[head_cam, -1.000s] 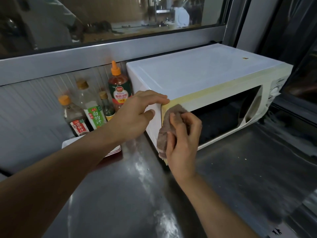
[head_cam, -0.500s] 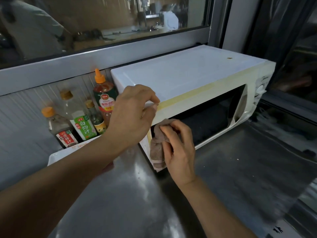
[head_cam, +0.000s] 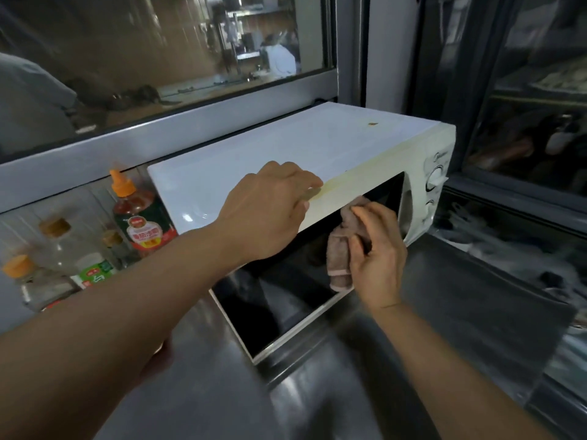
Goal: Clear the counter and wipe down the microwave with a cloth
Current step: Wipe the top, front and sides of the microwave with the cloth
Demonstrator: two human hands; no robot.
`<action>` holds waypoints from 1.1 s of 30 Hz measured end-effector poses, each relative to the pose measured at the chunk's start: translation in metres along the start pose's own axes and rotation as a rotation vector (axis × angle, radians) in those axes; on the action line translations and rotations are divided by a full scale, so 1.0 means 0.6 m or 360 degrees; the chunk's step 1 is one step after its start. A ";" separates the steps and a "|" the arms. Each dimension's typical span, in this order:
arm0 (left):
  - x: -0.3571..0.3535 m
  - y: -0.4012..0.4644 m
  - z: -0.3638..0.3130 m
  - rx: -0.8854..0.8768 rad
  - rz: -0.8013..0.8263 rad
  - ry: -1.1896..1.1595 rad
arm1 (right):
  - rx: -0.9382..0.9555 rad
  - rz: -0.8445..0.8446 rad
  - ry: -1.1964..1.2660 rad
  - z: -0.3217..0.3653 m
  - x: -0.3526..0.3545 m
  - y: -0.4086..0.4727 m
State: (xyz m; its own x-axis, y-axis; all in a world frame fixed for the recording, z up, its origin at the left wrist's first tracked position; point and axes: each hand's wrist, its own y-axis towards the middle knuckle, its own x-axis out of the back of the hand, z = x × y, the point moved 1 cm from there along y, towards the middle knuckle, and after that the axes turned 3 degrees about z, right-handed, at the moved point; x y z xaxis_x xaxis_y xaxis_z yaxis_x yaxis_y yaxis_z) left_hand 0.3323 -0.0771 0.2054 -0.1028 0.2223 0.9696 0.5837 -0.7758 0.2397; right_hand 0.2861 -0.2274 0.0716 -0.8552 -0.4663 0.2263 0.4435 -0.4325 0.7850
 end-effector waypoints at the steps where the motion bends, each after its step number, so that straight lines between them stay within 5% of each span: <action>1: -0.002 0.006 0.000 -0.0012 0.0008 0.0014 | -0.0018 -0.0003 -0.0016 -0.005 0.001 0.003; 11: -0.018 0.011 0.012 -0.0060 -0.0112 -0.0175 | -0.0348 -0.0149 -0.0430 -0.053 0.021 0.069; 15: -0.018 0.011 0.014 -0.0042 -0.0110 -0.0217 | -0.0461 -0.0218 -0.0290 -0.060 0.017 0.082; 27: -0.025 0.018 0.023 -0.0028 -0.0119 -0.0347 | -0.0977 0.0320 -0.0292 -0.094 -0.003 -0.081; 33: -0.028 0.019 0.024 -0.0046 -0.0138 -0.0359 | -0.1109 0.0153 -0.0122 -0.062 -0.018 -0.041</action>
State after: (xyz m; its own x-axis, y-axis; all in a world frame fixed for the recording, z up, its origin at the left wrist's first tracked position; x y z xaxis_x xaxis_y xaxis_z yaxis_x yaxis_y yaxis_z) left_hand 0.3521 -0.0811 0.1911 0.0330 0.4128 0.9102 0.5570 -0.7638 0.3262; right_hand 0.2941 -0.2405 0.0282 -0.8087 -0.4825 0.3363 0.5645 -0.7973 0.2135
